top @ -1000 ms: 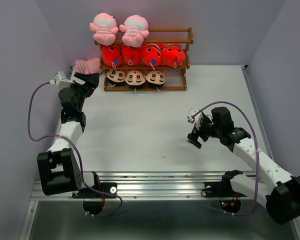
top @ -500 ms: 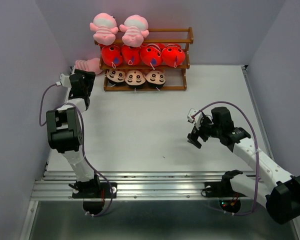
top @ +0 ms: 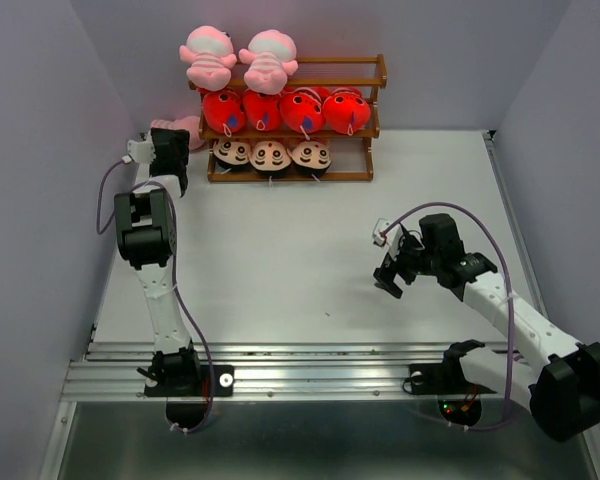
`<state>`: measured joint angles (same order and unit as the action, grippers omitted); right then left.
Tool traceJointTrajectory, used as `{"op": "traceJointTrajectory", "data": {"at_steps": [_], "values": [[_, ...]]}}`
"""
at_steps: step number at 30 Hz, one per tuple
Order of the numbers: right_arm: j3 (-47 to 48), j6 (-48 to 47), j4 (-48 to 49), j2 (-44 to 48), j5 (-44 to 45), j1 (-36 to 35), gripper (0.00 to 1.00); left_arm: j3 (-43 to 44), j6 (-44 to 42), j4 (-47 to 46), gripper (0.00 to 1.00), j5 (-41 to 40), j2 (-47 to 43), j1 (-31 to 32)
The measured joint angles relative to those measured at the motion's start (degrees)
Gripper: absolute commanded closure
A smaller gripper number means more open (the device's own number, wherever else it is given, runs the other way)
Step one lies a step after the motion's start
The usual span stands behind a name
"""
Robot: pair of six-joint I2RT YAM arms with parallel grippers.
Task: Place and organize the stuffed toys onto the shelf
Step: Grab a stuffed toy with the left arm
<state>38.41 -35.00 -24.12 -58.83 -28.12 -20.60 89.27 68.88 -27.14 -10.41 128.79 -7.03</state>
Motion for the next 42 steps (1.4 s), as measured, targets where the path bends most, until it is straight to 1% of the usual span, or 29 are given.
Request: {"op": "traceJointTrajectory", "data": {"at_steps": [5,8,11,14,16,17,19,20,23,24,27,31,34,38,42], "values": [[0.0,-0.3,-0.5,-1.1,0.0,0.0,0.0,7.7,0.7,0.0,0.12,-0.5,5.9,0.2],[0.0,-0.4,-1.0,-1.9,0.0,0.0,0.0,11.6,1.2,-0.1,0.16,-0.6,9.4,0.2],[0.0,-0.7,-1.3,-2.6,0.0,0.0,0.0,15.1,2.1,0.1,0.24,-0.6,12.6,0.2],[0.0,-0.8,-1.5,-3.0,0.0,0.0,0.0,18.5,2.7,0.1,0.28,-0.5,15.6,0.2],[0.0,-0.9,-1.5,-3.2,0.0,0.0,0.0,20.9,3.2,0.1,0.34,-0.3,17.6,0.2],[0.0,-1.0,-1.6,-3.4,0.0,0.0,0.0,22.2,3.6,0.1,0.4,-0.2,18.5,0.2],[0.0,-1.1,-1.8,-3.5,0.0,0.0,0.0,23.2,4.1,0.1,0.51,-0.1,19.3,0.2],[0.0,-1.2,-2.0,-3.5,0.0,0.0,0.0,23.8,4.4,0.1,0.67,0.0,19.8,0.2],[0.0,-1.3,-2.4,-3.5,0.0,0.0,0.0,25.4,5.1,-0.3,0.87,0.5,21.0,0.2],[0.0,-1.3,-2.5,-3.5,0.0,0.0,0.0,25.5,5.5,-0.6,0.99,0.8,21.2,0.2],[0.0,-1.3,-2.5,-3.6,0.0,0.0,0.0,25.5,6.7,-1.8,1.0,1.7,21.6,0.2],[0.0,-1.3,-2.5,-3.5,0.0,0.0,0.0,21.6,7.4,-7.0,1.0,2.6,21.3,0.0],[0.0,-1.5,-2.5,-3.5,0.0,0.0,0.0,13.6,7.7,-11.7,1.0,3.1,18.3,-0.4],[0.0,-1.5,-2.5,-3.0,0.0,0.0,0.0,0.6,7.3,-16.0,1.0,4.1,10.3,-1.3],[0.0,-1.5,-2.5,-1.8,-0.2,0.0,0.0,-13.6,7.0,-20.2,1.0,4.5,-0.2,-2.3]]}}
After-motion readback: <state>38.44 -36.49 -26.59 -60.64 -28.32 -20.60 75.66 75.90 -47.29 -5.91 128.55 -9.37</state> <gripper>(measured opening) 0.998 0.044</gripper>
